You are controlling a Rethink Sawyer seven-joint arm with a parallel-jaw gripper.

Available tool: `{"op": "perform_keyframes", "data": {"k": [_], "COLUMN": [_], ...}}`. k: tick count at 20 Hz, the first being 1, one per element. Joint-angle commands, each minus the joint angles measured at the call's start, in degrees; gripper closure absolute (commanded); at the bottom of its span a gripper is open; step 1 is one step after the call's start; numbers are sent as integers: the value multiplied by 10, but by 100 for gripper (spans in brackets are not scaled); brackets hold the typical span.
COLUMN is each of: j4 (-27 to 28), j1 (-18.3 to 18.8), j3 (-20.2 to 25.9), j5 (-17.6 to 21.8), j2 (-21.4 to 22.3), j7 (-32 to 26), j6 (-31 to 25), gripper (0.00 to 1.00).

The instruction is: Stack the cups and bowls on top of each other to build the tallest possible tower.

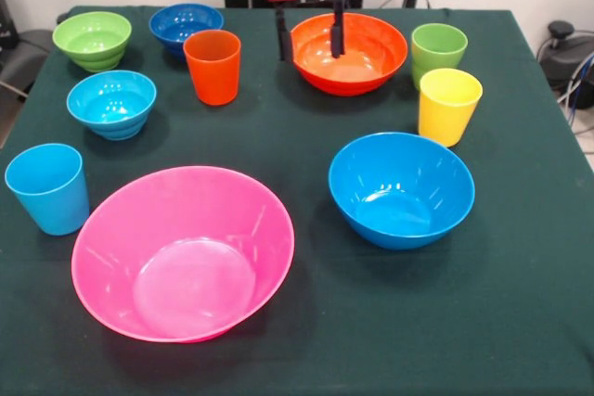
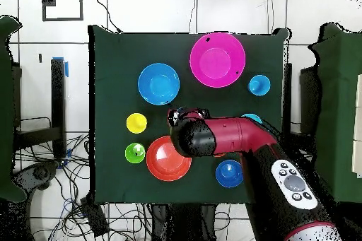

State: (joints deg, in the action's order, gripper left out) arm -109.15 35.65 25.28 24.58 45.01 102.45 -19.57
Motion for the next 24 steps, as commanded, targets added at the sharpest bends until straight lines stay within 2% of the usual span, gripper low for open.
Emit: {"op": "perform_keyframes", "data": {"k": [1, 4, 6, 9, 12, 24], "j4": [-74, -93, -94, -80, -76, -141], "j1": [1, -1, -20, -79, -111, -86], "j3": [7, 2, -17, -84, -124, -110], "j5": [75, 81, 93, 126, 130, 89], "j2": [-13, -8, 4, 16, 8, 14], "j7": [0, 21, 33, 57, 69, 83], "j6": [63, 86, 102, 140, 171, 226], "gripper": [0, 0, 0, 0, 0, 0]}}
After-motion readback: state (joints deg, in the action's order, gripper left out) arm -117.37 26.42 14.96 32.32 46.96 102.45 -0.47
